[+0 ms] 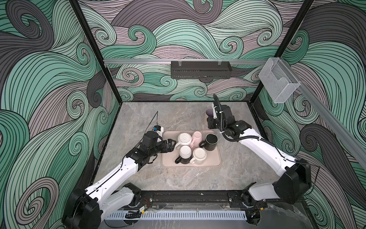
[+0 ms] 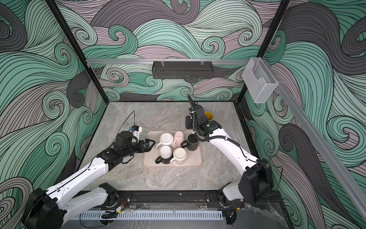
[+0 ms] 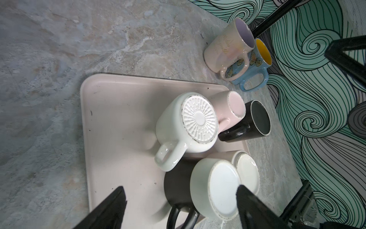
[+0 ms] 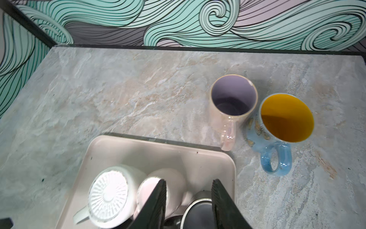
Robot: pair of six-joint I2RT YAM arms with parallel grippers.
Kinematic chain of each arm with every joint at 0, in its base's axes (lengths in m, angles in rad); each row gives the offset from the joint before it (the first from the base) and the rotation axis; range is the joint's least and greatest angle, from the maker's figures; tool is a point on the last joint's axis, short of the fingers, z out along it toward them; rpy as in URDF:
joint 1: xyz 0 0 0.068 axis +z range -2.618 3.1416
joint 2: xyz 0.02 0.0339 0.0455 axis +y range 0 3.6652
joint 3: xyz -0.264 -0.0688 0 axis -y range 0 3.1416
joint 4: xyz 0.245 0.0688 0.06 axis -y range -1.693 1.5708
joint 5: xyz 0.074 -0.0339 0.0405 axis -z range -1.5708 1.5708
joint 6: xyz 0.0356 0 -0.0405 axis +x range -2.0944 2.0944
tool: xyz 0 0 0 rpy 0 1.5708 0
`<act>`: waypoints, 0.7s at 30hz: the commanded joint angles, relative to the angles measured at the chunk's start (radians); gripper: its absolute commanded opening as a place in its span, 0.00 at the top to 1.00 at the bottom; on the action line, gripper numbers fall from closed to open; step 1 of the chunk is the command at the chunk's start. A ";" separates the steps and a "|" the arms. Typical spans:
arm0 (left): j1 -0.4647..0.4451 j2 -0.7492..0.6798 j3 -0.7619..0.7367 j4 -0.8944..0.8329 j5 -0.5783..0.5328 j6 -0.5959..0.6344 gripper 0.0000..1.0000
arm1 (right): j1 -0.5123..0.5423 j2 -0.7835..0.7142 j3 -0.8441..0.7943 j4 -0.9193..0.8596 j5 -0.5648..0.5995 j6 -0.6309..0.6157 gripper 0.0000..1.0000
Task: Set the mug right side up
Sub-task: 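Release the pink mug and raise the right gripper while the left moves to the tray, then lower the left gripper onto the upside-down black mug with white base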
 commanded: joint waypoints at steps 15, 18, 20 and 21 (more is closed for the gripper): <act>-0.221 -0.087 0.018 -0.334 -0.210 0.059 0.42 | 0.170 -0.125 -0.045 -0.148 0.058 -0.037 0.61; -0.270 -0.084 0.012 -0.333 -0.210 0.081 0.41 | 0.170 -0.126 -0.050 -0.146 0.059 -0.039 0.61; -0.295 -0.067 0.017 -0.329 -0.216 0.096 0.41 | 0.170 -0.126 -0.052 -0.142 0.053 -0.036 0.61; -0.309 -0.051 0.021 -0.325 -0.219 0.107 0.41 | 0.170 -0.128 -0.056 -0.136 0.051 -0.036 0.61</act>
